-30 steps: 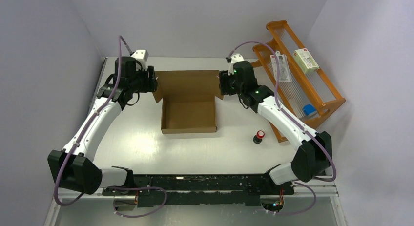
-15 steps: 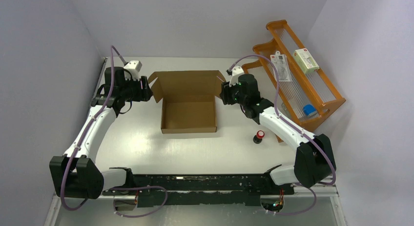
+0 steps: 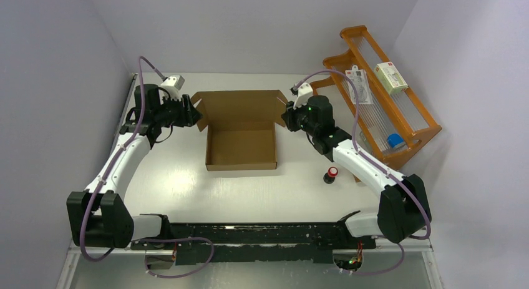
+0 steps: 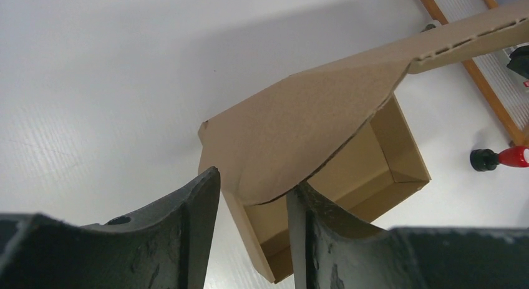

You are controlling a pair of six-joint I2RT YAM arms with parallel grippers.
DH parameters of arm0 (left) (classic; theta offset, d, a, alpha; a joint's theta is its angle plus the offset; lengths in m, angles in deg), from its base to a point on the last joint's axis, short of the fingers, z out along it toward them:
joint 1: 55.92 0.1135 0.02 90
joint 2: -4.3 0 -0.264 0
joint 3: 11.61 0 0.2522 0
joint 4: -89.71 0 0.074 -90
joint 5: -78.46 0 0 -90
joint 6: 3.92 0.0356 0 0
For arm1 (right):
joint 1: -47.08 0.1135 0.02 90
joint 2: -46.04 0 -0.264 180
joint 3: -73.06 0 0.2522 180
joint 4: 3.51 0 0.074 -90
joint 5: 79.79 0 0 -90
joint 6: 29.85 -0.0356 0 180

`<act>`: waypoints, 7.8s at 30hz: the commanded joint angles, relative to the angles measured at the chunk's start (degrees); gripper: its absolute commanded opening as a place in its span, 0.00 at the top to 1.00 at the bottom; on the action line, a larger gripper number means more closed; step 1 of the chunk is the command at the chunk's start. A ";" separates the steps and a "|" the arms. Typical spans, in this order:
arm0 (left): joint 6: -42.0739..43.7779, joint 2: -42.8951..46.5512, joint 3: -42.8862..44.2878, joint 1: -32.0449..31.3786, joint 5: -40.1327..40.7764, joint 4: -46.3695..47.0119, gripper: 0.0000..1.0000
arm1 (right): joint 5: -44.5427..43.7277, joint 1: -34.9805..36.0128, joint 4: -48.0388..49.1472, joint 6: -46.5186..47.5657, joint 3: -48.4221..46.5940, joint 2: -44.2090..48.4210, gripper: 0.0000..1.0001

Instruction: Fold the paper box

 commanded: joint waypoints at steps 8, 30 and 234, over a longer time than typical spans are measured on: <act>1.43 0.87 0.39 0.55 1.52 0.65 0.49 | -1.14 -2.32 4.98 4.20 3.21 4.94 0.55; 1.44 -1.12 1.54 0.95 -2.95 1.03 0.49 | 15.20 -6.50 12.92 5.75 3.02 -1.18 0.69; -20.49 -1.98 -20.59 -22.09 32.16 9.38 0.34 | -8.36 5.16 6.72 -23.47 20.26 -3.32 0.29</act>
